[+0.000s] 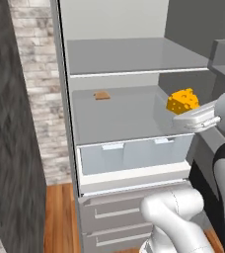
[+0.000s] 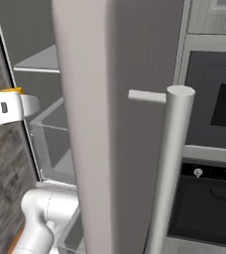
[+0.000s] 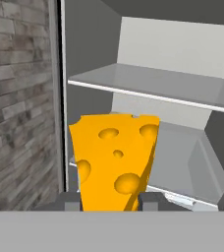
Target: Pick the cheese from the fridge and the cheese grater from the cabinet and place them next to the salad bowl.
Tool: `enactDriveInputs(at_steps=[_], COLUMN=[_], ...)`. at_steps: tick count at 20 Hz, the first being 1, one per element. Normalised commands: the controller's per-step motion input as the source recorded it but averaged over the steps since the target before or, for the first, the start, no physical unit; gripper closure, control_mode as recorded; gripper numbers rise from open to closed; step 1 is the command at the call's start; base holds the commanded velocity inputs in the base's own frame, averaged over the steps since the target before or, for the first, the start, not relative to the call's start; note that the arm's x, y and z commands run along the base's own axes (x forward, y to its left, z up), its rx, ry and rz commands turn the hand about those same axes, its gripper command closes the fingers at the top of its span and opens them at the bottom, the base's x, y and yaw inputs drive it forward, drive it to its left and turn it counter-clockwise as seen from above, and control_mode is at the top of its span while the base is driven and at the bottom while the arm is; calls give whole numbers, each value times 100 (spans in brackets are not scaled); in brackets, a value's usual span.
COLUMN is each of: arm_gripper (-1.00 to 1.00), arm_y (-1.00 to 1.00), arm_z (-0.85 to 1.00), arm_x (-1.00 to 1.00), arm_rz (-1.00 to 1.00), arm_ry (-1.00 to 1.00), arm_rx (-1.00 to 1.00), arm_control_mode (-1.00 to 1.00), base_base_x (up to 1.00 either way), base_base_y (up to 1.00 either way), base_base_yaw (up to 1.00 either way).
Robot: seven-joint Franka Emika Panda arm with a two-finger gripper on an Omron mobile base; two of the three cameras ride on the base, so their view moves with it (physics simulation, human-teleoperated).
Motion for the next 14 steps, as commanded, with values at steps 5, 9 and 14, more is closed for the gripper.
enactDriveInputs(at_steps=[5, 9, 14], arm_gripper=[100, 100, 100], arm_y=[0, 0, 0], arm_z=[0, 0, 0], arm_x=[0, 0, 0], arm_rz=[0, 0, 0], arm_ry=[0, 0, 0], arm_rx=[0, 0, 0], arm_control_mode=[100, 100, 100], base_base_x=[-63, -65, -62], base_base_y=[1, 14, 24], base_base_yaw=[0, -2, -5])
